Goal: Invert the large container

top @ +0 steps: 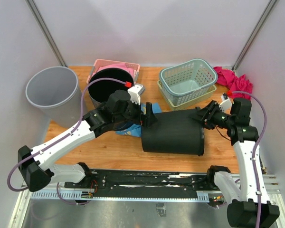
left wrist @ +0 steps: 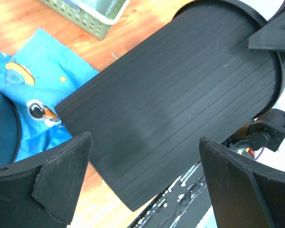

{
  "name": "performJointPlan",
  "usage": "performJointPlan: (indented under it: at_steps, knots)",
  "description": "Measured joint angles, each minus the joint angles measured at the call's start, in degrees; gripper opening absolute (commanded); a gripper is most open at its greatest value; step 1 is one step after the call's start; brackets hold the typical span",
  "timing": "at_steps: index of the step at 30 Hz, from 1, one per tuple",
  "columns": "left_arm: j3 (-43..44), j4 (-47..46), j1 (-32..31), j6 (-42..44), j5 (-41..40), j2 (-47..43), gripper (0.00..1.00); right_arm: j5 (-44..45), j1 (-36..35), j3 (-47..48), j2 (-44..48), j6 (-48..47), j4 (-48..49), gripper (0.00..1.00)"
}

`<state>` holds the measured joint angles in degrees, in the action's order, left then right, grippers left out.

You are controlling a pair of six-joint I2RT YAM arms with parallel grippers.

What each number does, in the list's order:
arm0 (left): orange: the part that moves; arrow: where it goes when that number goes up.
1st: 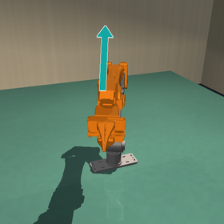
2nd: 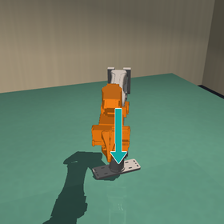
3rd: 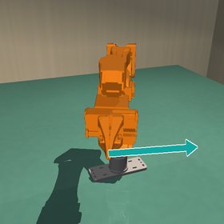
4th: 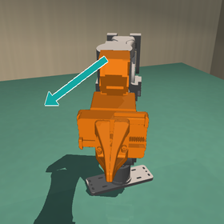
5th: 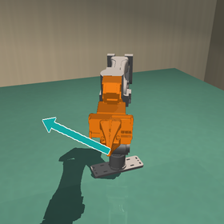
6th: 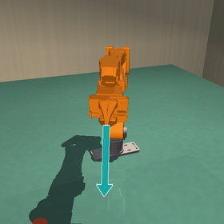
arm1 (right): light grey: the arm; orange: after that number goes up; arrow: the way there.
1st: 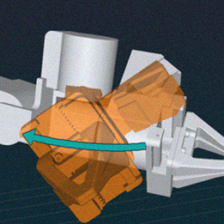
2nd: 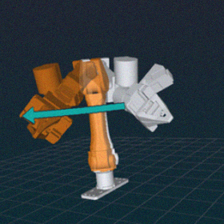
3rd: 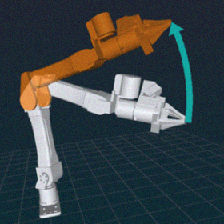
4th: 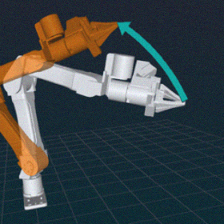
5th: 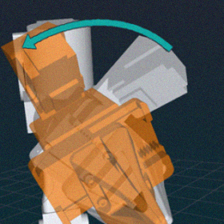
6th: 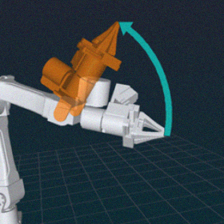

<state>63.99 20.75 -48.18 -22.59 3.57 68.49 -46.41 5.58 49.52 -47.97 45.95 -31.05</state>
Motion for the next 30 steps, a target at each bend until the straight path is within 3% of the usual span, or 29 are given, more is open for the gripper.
performJointPlan:
  at_steps: [4, 14, 30]
  knots:
    - [0.0, 1.3, 0.0, -4.2, 1.5, 1.0, 0.99, 5.7, 0.2, 0.0, 0.5, -7.2, -7.0, 0.56]
    - [-4.6, 0.6, 0.0, -16.4, 4.6, -1.0, 0.99, 15.1, 0.2, 4.1, 3.5, -17.6, -17.3, 0.57]
    - [-8.2, -8.7, 0.3, -23.1, 16.7, 2.8, 0.99, 22.2, 0.2, 4.0, 6.1, -20.5, -18.2, 0.56]
